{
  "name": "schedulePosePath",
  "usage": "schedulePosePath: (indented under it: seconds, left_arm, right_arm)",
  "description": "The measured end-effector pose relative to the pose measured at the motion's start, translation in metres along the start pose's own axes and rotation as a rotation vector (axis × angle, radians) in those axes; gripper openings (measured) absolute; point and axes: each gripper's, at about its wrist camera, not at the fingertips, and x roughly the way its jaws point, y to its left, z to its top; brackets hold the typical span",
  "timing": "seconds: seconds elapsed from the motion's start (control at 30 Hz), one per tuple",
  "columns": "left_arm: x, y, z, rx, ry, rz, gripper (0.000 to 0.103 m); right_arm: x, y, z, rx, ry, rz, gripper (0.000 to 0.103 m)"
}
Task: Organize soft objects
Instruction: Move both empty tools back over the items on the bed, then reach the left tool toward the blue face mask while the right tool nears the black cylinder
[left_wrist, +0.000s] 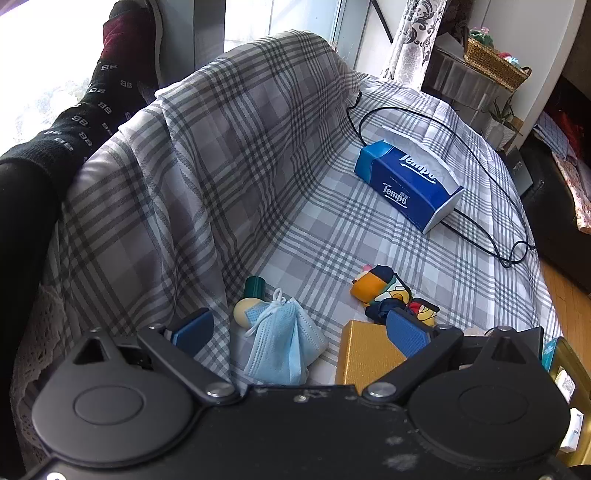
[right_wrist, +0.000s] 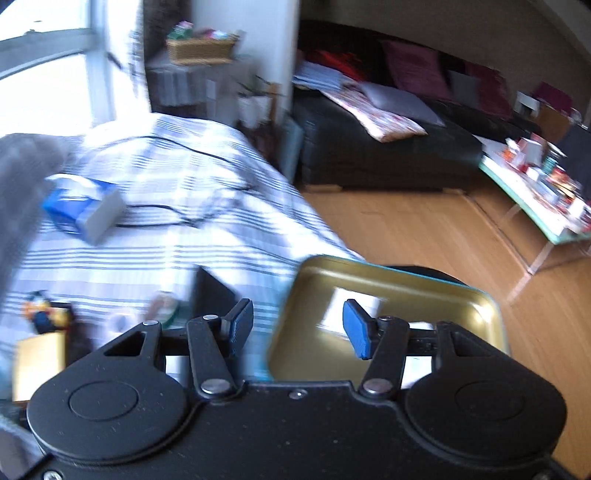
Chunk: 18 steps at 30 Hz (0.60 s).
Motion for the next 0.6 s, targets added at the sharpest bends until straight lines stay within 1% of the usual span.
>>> schedulePosePath:
  seconds: [0.07,0.13,0.27,0.43,0.6]
  left_arm:
    - [-0.001,0.001,0.0,-0.006,-0.002,0.002,0.101]
    - [-0.001,0.001,0.0,-0.007,-0.003,0.009,0.101]
    - [0.001,0.003,-0.001,-0.017,0.0,0.016,0.101]
    - [0.003,0.004,-0.001,-0.034,-0.002,0.023,0.102]
    - [0.006,0.006,-0.002,-0.057,-0.013,0.055,0.102]
  right_arm:
    - [-0.008,0.023,0.001,-0.049,-0.009,0.074,0.054]
    - [-0.011,0.043,0.0,-0.093,0.003,0.138,0.054]
    - [-0.002,0.077,-0.002,-0.171,0.041,0.228,0.054]
    - [0.016,0.108,-0.012,-0.251,0.093,0.264,0.054]
    - [0.04,0.119,-0.011,-0.256,0.149,0.269,0.054]
